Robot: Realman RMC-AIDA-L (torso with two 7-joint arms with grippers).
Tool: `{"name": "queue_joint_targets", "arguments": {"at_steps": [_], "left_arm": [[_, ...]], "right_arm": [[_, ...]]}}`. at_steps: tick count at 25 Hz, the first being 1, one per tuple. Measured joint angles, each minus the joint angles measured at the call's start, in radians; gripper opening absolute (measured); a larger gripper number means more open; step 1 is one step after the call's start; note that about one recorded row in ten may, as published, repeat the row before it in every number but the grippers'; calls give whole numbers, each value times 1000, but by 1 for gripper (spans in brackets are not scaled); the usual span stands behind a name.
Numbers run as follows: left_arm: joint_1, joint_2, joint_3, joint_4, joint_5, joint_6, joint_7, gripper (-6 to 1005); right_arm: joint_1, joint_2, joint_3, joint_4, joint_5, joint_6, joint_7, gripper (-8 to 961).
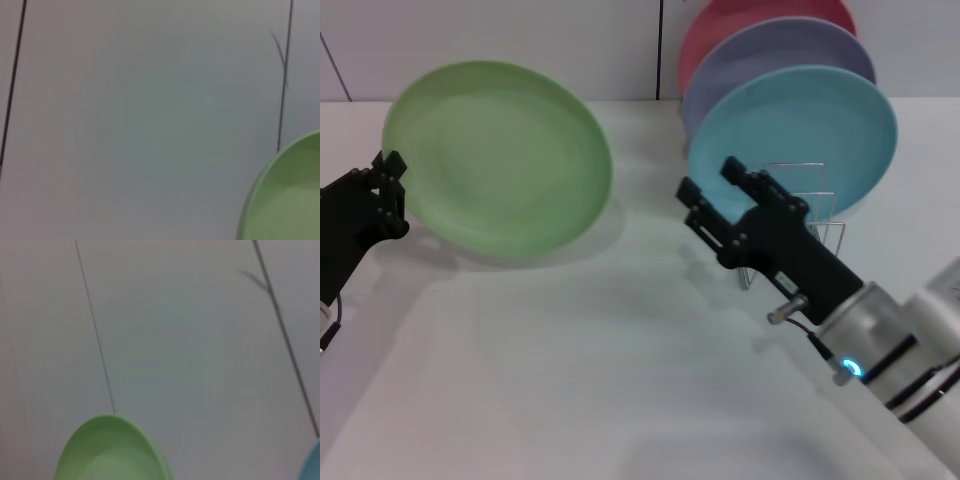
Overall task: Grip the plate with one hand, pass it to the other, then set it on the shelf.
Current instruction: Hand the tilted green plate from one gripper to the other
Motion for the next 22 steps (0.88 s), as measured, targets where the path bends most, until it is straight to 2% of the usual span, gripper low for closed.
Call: {"name": "queue_joint_targets", "arguments": {"at_steps": [10,17,22], "left_arm": [[-45,0,3,56,-65,2,7,34],[-51,0,-2,80,-129,12,16,34],[-50,0,-16,93,-172,18,30,35]], "right_arm": [[77,2,56,47,-16,119,-1,648],[67,3,197,53,-176,189,-1,649],[64,4,213,54,-198,206,-1,647]]}}
